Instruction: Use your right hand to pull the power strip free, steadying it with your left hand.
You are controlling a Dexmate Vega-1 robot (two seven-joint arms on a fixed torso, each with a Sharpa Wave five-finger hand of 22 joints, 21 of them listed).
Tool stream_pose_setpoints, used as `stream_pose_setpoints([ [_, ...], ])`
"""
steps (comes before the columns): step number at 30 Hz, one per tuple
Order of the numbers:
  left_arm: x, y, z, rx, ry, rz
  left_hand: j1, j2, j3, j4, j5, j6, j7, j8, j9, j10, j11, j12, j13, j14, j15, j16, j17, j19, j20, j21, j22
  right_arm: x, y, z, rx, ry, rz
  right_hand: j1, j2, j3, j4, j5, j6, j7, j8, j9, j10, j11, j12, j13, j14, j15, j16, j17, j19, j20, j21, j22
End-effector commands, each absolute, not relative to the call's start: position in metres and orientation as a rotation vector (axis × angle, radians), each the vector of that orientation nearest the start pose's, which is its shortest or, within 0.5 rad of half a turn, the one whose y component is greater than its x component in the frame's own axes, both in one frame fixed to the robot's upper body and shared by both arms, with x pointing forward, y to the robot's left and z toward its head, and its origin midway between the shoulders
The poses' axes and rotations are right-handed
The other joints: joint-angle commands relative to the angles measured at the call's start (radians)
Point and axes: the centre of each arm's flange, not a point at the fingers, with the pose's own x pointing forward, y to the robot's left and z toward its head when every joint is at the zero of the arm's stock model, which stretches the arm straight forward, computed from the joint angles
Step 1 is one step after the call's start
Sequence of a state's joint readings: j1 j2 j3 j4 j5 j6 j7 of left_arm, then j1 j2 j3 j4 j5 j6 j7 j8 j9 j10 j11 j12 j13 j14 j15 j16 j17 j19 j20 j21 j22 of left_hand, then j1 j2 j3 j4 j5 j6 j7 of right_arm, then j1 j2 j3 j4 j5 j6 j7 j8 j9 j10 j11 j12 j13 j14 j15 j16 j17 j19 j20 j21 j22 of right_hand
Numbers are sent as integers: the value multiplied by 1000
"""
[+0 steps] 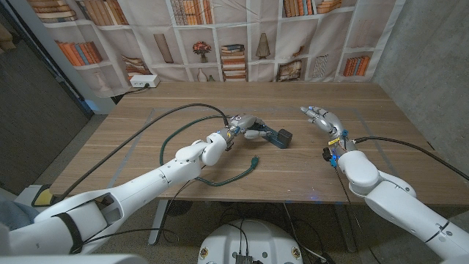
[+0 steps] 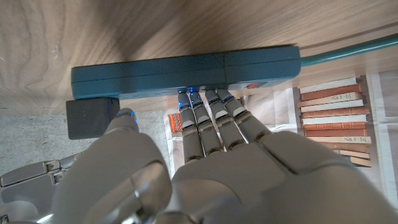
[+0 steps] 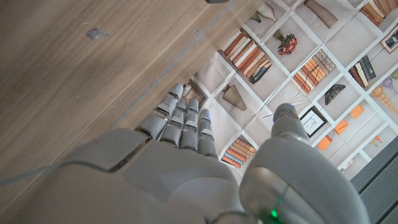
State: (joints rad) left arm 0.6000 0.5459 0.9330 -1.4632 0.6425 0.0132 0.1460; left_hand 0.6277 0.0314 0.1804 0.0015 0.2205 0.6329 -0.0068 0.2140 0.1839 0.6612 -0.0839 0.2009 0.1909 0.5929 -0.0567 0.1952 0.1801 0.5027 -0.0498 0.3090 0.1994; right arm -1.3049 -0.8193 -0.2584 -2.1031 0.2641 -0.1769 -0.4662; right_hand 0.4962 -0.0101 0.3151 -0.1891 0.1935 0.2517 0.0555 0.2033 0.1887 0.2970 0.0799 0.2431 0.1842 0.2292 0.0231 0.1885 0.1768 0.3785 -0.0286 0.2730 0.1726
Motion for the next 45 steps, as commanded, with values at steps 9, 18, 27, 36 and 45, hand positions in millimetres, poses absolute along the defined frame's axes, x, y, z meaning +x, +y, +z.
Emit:
stream_pose_setpoints([
  [9,636,76,-57,1483,-792,-249,49,1,16,-30,-2,-16,-1,-9,2,-14,-4,-7,2,-9,-46,-4,5,-8,-8,1,4,486,-251,-51,-721,-435,-158,118,-11,29,1,13,19,-6,12,3,21,-21,-5,1,24,-15,1,-1,31,-10,-15,3],
  [18,637,74,-58,1479,-791,-257,53,2,17,-33,-3,-15,-1,-9,2,-14,-4,-7,2,-7,-43,-3,6,-8,-7,2,4,472,-222,-41,-892,-389,-231,200,-59,19,15,10,61,2,18,4,71,-21,2,0,92,-35,10,-2,123,-45,-8,3],
  [27,635,71,-58,1473,-801,-266,55,3,17,-33,-5,-13,-1,-9,3,-14,-4,-6,2,-9,-45,-3,7,-8,-7,2,4,483,-212,-46,-959,-370,-224,235,-61,20,16,14,84,-11,20,4,92,-38,4,0,111,-54,9,-2,133,-63,-15,4],
  [36,633,71,-58,1468,-803,-267,56,3,17,-34,-7,-11,-1,-9,3,-13,-5,-6,2,-6,-43,-2,8,-9,-6,3,5,497,-213,-51,-968,-343,-209,262,-60,20,18,18,105,-21,23,5,118,-38,9,-1,124,-53,9,-2,135,-69,-22,5],
  [45,631,73,-58,1465,-800,-260,55,5,17,-33,-9,-9,-2,-9,3,-13,-5,-6,2,-7,-42,-1,9,-11,-5,3,5,505,-210,-50,-1003,-316,-176,284,-57,20,20,22,98,-25,16,5,112,-49,2,-1,114,-57,2,-1,126,-71,-31,6],
])
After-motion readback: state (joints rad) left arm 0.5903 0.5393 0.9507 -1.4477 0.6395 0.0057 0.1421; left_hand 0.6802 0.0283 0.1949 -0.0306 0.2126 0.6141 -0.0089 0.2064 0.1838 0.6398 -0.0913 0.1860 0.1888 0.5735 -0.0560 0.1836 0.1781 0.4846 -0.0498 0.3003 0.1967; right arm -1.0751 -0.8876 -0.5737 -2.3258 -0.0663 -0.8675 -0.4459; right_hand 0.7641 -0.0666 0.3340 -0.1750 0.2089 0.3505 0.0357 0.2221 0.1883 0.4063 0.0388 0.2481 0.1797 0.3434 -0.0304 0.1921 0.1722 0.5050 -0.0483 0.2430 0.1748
